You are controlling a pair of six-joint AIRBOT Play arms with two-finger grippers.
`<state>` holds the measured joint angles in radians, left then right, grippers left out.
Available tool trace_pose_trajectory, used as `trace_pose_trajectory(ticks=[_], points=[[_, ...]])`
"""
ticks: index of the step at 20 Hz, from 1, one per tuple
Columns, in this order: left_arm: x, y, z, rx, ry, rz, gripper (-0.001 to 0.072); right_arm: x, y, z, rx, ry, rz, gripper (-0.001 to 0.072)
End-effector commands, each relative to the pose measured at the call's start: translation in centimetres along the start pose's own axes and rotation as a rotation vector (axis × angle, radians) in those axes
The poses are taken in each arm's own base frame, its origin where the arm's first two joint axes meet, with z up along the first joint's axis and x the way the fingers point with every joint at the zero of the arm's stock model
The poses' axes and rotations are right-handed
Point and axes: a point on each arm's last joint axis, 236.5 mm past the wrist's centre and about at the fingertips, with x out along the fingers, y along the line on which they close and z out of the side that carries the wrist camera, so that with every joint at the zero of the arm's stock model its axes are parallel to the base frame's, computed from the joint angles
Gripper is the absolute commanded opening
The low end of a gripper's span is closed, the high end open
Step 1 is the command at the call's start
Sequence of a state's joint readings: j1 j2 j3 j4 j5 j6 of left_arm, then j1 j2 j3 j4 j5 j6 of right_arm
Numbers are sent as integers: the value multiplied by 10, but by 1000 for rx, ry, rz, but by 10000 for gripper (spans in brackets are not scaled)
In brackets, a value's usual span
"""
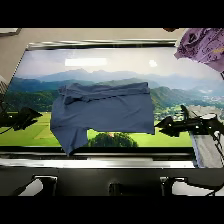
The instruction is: Fold the clothes and pants, and hang the long-sleeved shirts on hangers.
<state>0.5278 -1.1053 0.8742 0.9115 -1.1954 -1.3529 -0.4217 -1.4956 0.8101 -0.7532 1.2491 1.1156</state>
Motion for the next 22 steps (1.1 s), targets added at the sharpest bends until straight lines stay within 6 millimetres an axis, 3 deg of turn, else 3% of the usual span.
trace_pose_trajectory(ticks=[1,12,14,19,21,22], points=[[0,0,3,-3,-16,0,504,23,-4,-11,-9,67,-43,470],[0,3,9,-1,-42,11,504,31,-1,-24,8,120,-33,462],[0,3,8,-2,-36,9,504,33,-4,-29,12,133,-38,362],[0,4,7,-28,-35,13,505,37,-10,-36,29,144,-46,285],[1,11,6,-29,-30,40,513,37,-15,-34,23,135,-64,141],[2,17,4,-35,-28,56,513,37,-18,-30,21,115,-76,105]])
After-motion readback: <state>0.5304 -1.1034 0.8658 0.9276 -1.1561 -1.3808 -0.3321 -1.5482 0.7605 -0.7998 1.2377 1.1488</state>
